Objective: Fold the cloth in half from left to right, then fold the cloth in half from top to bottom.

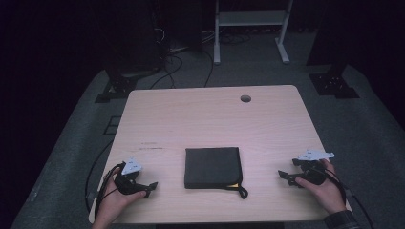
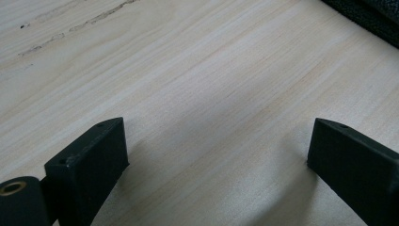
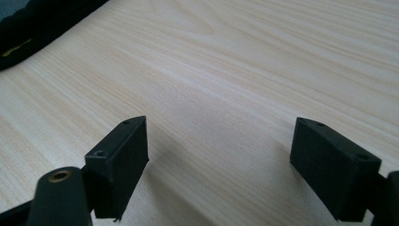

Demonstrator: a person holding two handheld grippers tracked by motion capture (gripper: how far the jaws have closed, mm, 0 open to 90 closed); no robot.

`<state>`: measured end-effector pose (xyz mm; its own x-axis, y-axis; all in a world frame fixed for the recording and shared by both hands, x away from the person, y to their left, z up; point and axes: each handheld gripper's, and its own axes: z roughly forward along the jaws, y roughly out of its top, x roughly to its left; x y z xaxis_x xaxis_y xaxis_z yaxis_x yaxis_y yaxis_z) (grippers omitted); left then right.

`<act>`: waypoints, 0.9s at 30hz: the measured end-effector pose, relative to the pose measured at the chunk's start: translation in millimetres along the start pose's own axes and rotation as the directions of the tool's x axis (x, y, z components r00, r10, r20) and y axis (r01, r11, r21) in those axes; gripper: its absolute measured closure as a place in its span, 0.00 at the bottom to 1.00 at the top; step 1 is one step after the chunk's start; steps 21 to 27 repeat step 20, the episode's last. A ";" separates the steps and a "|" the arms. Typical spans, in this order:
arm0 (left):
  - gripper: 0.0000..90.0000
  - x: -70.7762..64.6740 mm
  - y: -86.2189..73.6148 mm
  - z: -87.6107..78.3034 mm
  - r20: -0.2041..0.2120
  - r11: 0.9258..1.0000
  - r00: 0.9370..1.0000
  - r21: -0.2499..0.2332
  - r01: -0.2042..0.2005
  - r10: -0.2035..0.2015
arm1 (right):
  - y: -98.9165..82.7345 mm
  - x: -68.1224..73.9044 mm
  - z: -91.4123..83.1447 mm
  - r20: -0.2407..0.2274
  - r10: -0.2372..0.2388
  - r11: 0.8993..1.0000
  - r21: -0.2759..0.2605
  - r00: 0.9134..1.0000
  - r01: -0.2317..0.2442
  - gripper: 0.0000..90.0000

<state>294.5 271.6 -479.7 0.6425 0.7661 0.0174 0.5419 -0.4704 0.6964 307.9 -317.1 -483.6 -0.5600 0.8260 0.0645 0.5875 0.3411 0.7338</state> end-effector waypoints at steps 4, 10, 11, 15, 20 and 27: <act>0.01 -0.9 -4.5 0.9 0.011 1.000 1.000 -0.031 -0.002 0.003 | -0.4 1.4 0.5 -0.002 -0.007 1.000 0.000 1.000 0.007 0.20; 0.00 -1.6 -5.4 -0.3 0.019 1.000 1.000 -0.024 -0.016 0.017 | -1.9 3.1 2.8 0.011 -0.044 0.999 -0.004 0.999 0.044 0.15; 0.00 -1.6 -5.5 -0.3 0.019 1.000 1.000 -0.025 -0.017 0.017 | -2.0 4.2 2.9 0.018 -0.055 0.998 0.000 0.998 0.055 0.15; 0.00 -2.0 -5.8 -0.6 0.022 1.000 1.000 -0.024 -0.019 0.020 | -2.4 4.9 2.7 0.016 -0.060 0.998 0.001 0.998 0.060 0.15; 0.00 -2.1 -5.9 -0.7 0.023 0.999 0.999 -0.024 -0.022 0.022 | -2.4 4.8 2.8 0.018 -0.059 0.998 0.001 0.998 0.059 0.14; 0.00 -2.1 -5.9 -0.7 0.023 0.999 0.999 -0.024 -0.022 0.022 | -2.4 4.8 2.8 0.018 -0.059 0.998 0.001 0.998 0.059 0.14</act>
